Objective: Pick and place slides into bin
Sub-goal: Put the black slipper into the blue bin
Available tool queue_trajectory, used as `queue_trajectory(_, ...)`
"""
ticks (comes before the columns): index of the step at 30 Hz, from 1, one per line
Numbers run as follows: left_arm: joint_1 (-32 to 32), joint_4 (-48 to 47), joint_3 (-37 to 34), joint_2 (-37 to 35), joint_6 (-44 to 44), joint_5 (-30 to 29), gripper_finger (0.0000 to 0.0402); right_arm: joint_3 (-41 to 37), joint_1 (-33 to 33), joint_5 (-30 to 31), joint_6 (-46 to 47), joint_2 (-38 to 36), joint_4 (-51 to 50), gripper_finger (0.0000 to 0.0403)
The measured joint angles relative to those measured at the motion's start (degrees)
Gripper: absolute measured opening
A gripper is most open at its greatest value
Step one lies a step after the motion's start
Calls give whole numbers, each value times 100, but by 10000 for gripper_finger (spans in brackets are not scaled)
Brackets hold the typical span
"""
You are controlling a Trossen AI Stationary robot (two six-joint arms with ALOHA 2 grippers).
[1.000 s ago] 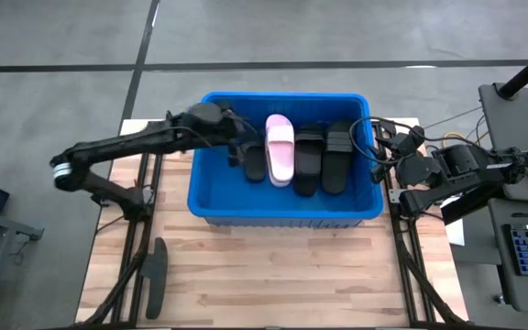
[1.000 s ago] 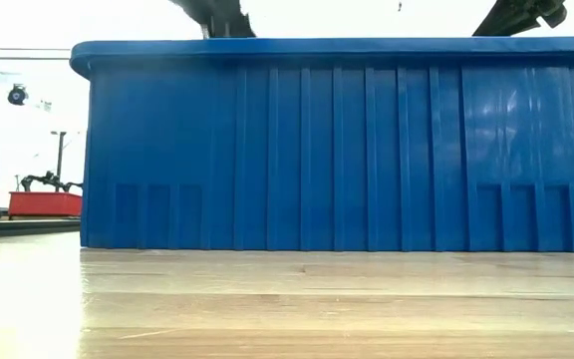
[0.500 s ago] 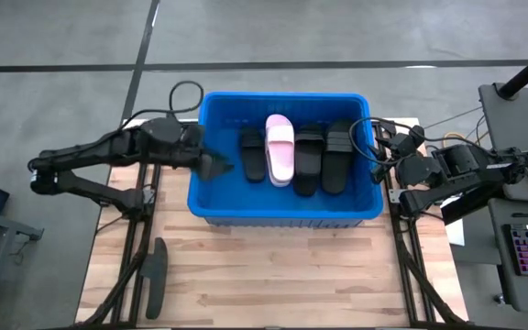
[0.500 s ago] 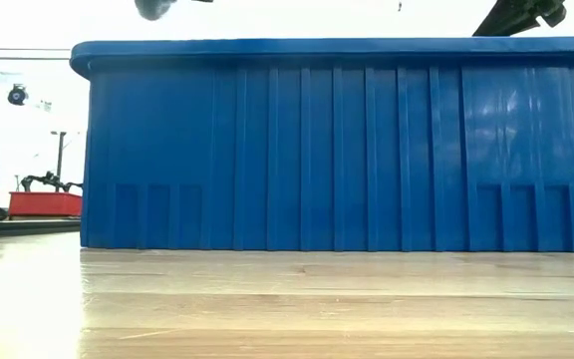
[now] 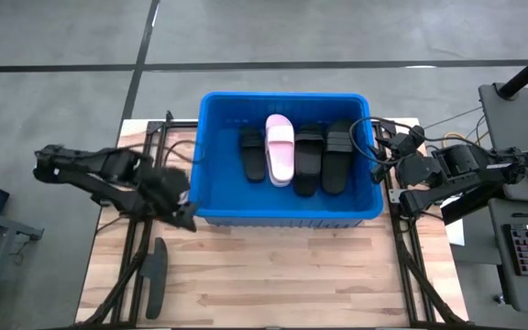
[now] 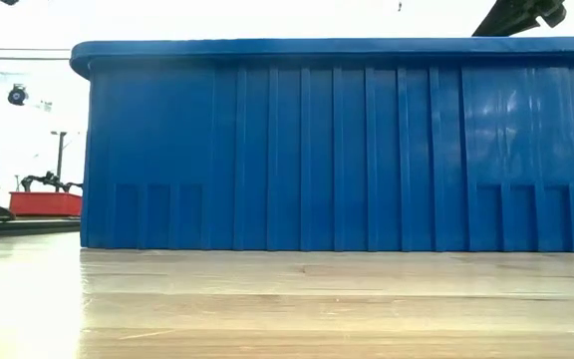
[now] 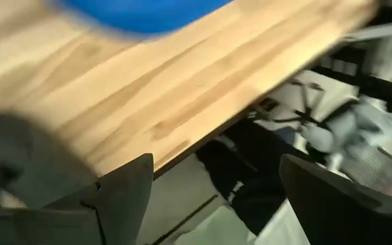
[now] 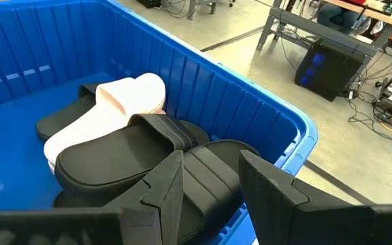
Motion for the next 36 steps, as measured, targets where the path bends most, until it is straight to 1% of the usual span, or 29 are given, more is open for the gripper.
queue_trajectory(3,-664,-174,0,68,-978,-295,303,0,-2,-2,111,9,0,132)
queue_trajectory(7,-1444,-174,0,278,-2226,-332,303,0,0,-18,133,12,0,132)
queue_trajectory(10,-1967,-262,-3,609,-3001,-324,303,0,-2,-19,130,12,-2,132)
queue_trajectory(12,-2288,-272,-23,861,-3427,-219,303,0,0,-18,130,12,-4,132)
queue_trajectory(17,-3003,-120,-39,1584,-4437,267,303,0,-1,-20,120,12,-9,132)
queue_trajectory(22,-3594,662,-67,2174,-5183,415,303,0,0,-42,-66,12,-15,132)
queue_trajectory(24,-3753,867,-75,2373,-5317,415,303,0,0,-42,-82,12,-15,132)
queue_trajectory(29,-4005,842,-140,2787,-5322,398,303,0,-1,-42,-83,11,-15,132)
queue_trajectory(36,-4212,849,-364,3049,-5284,297,303,0,-1,-42,-83,11,-22,132)
